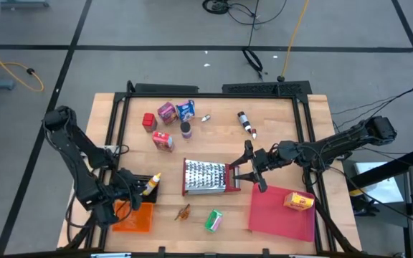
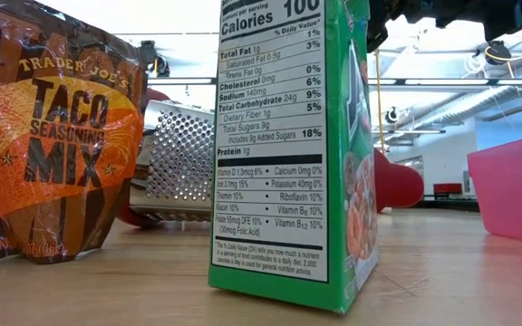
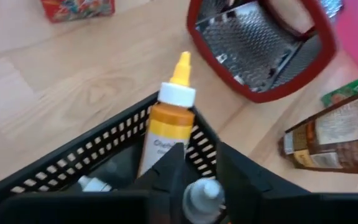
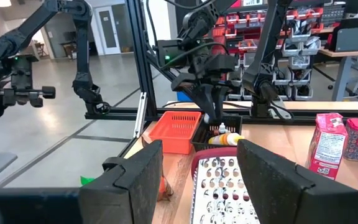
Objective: Pick & Place Kitchen Items
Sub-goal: Put the small brown food coloring bottle into the black bin, then put the small red food coloring bottle into the black bin
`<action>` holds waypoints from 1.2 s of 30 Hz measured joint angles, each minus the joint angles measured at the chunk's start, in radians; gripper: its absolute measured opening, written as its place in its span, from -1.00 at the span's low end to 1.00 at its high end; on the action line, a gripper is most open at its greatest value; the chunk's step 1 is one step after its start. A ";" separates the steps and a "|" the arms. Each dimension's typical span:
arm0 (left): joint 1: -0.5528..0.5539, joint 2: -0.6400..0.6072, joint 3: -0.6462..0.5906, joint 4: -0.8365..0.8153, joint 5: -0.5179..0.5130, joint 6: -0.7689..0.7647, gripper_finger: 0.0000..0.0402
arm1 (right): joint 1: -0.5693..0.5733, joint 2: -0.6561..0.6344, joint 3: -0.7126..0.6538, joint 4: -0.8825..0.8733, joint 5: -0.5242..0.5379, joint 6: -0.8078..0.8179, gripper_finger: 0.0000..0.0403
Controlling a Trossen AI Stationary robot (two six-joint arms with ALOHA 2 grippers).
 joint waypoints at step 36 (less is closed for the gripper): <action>0.281 -0.009 0.001 0.212 -0.435 0.553 -0.09 | -0.499 0.001 -0.001 -0.619 0.252 0.322 0.00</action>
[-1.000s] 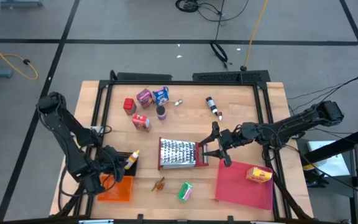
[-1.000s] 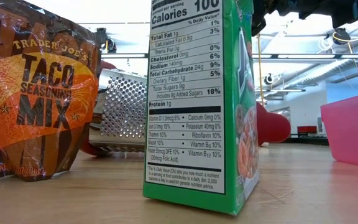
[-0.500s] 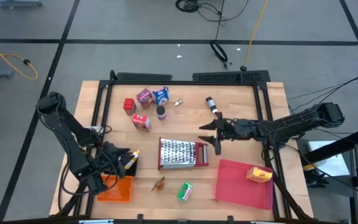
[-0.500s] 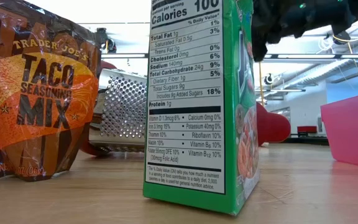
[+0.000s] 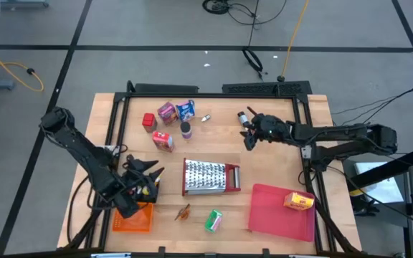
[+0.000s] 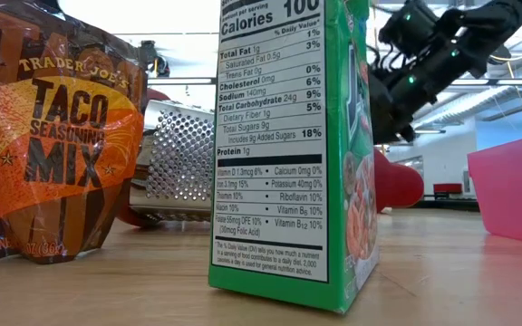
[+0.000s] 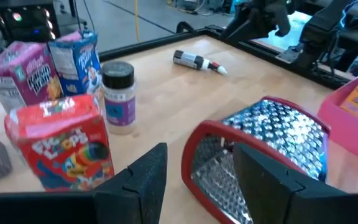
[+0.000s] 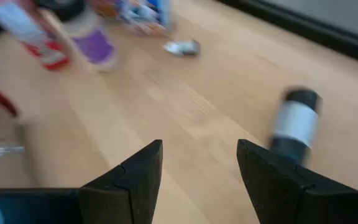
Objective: Pick & Place Kitchen Items
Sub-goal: Put the small red food coloring bottle into the black bin
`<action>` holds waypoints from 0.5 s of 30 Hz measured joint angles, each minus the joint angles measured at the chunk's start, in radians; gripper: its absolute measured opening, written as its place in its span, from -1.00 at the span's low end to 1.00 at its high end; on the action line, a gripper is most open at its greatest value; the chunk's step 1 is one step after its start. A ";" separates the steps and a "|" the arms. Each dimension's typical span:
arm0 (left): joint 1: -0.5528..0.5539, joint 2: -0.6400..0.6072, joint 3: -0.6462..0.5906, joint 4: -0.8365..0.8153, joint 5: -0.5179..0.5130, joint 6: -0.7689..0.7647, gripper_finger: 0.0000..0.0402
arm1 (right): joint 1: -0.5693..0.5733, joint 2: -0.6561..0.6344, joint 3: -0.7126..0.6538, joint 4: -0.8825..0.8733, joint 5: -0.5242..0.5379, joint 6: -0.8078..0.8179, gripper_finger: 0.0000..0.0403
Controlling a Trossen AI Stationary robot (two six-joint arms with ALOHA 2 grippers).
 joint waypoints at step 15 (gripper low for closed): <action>0.205 -0.054 0.001 0.405 0.116 0.633 -0.09 | -0.064 0.034 0.000 -0.209 0.070 0.133 -0.01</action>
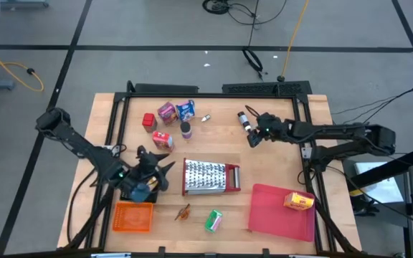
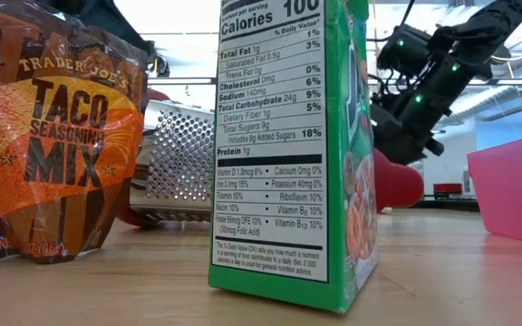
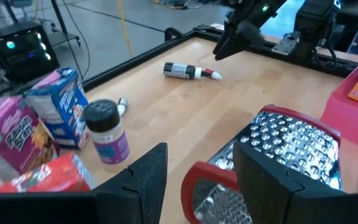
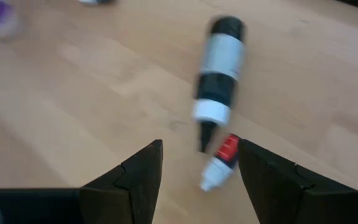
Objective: Pick & Place Kitchen Items
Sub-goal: Put the small red food coloring bottle into the black bin
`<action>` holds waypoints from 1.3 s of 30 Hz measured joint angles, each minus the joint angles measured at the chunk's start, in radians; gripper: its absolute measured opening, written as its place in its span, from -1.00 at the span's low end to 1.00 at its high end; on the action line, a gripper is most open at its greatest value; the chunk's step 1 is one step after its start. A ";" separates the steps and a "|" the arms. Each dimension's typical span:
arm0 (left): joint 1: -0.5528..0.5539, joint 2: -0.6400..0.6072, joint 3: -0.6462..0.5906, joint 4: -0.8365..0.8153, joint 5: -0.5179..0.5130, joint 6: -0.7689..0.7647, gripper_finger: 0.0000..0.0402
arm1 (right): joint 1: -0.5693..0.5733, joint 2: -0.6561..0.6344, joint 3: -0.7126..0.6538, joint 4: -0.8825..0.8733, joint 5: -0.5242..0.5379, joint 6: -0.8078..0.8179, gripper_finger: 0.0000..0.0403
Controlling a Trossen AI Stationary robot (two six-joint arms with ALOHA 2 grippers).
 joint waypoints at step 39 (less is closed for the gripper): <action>0.136 0.001 0.000 0.221 0.091 0.237 -0.09 | -0.018 0.250 0.000 0.003 0.061 0.024 -0.72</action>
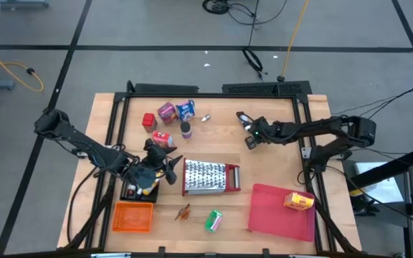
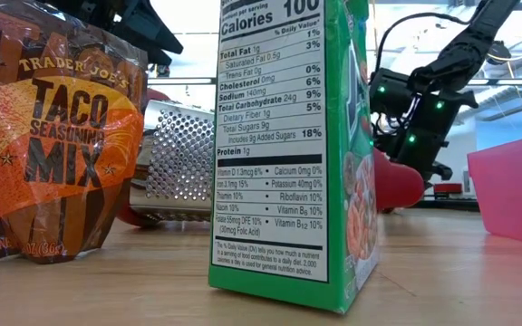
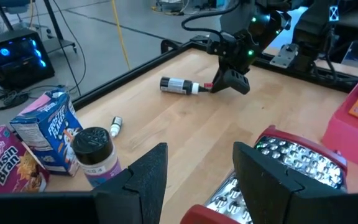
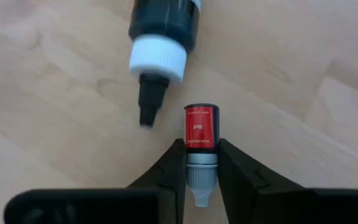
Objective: Pick & Place Kitchen Items
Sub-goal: Put the small red food coloring bottle into the black bin
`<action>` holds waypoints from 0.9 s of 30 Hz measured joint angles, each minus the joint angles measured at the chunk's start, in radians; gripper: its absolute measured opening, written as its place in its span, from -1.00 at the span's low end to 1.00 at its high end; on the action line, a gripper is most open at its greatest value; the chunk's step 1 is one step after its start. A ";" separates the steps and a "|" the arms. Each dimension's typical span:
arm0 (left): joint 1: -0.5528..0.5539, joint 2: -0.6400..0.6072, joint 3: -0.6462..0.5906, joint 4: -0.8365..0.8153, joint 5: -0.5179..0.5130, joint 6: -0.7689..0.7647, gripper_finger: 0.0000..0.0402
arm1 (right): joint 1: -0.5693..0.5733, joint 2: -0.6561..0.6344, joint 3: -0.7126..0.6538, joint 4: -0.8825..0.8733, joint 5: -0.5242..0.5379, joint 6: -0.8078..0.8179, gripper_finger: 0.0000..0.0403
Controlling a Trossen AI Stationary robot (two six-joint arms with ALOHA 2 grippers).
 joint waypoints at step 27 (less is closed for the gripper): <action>0.134 0.038 -0.001 0.337 0.243 0.307 -0.10 | 0.287 -0.386 0.000 0.481 -0.291 -0.228 -0.72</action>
